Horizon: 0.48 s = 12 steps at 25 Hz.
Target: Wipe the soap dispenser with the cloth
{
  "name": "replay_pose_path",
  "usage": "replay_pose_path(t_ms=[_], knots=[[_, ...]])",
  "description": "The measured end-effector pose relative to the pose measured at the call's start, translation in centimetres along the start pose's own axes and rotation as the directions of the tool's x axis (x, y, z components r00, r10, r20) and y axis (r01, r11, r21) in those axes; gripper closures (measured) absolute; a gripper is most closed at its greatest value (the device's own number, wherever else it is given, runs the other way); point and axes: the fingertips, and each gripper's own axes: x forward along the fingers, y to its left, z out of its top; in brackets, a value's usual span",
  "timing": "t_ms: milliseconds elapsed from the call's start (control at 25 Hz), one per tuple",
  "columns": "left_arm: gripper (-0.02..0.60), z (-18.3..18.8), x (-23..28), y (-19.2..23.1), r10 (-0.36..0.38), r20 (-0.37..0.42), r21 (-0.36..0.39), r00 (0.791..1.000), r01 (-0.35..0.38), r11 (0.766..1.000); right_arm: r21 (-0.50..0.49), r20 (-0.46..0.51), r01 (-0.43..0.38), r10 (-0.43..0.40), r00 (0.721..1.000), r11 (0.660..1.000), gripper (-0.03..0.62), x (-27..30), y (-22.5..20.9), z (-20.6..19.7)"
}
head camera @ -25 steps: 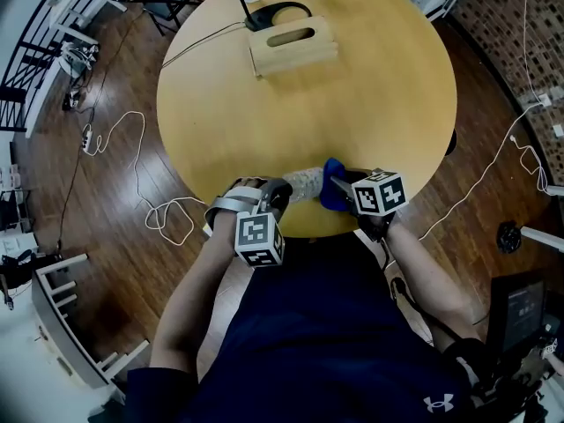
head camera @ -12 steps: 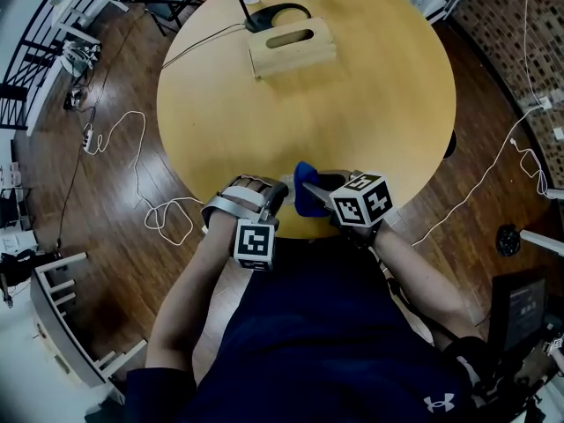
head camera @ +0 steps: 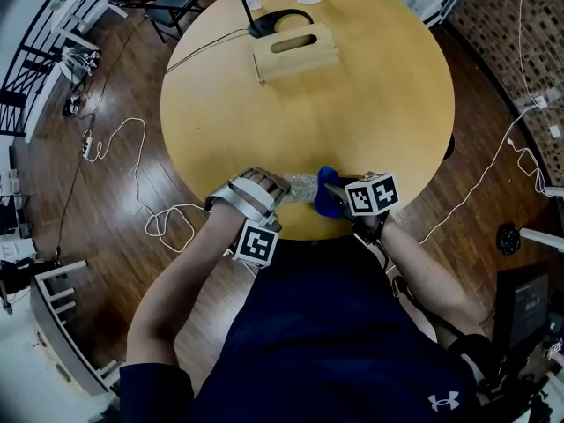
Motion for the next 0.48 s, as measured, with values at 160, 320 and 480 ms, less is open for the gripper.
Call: replay_pose_path(t_ms=[160, 320, 480], knots=[[0.448, -0.2, -0.2, -1.0, 0.062, 0.013, 0.049, 0.998, -0.062, 0.997, 0.052, -0.016, 0.042, -0.041, 0.999, 0.998, 0.513, 0.4, -1.5, -1.2], [0.448, -1.2, -0.1, -1.7, 0.096, -0.015, 0.101, 0.995, -0.094, 0.990, 0.028, 0.019, 0.034, -0.034, 0.999, 0.999, 0.513, 0.2, 1.1, 0.1], [0.448, -1.3, 0.1, -1.8, 0.112, -0.016, 0.126, 0.994, -0.110, 0.986, -0.049, 0.071, -0.035, 0.039, 0.997, 0.998, 0.513, 0.1, 6.6, 3.1]])
